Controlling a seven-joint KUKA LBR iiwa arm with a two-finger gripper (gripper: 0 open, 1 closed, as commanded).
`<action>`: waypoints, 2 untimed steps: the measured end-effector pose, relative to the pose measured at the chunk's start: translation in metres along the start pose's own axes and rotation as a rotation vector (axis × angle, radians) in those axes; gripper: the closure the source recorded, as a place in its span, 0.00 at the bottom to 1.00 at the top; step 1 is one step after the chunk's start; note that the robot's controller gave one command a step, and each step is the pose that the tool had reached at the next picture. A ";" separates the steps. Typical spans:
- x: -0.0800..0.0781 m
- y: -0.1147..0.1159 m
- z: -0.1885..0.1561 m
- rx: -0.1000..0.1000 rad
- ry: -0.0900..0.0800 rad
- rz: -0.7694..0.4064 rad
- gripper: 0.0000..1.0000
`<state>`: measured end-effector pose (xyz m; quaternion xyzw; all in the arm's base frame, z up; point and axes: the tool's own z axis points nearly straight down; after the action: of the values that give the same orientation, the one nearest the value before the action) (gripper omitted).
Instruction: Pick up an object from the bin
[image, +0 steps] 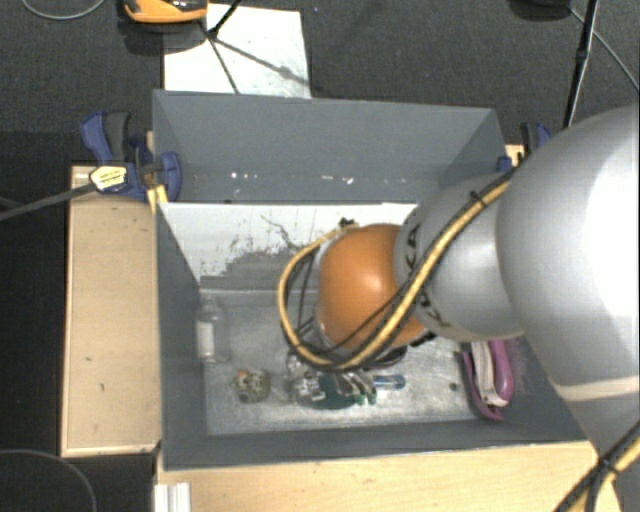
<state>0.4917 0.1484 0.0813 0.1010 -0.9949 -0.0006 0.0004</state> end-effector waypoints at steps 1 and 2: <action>0.000 0.000 0.000 0.000 0.000 0.001 0.00; 0.000 0.000 0.000 0.000 0.000 0.003 1.00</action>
Offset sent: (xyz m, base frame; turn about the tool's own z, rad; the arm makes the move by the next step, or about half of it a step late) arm 0.0000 0.0000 0.0000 0.0000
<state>0.4917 0.1484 0.0813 0.0993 -0.9951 -0.0006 0.0004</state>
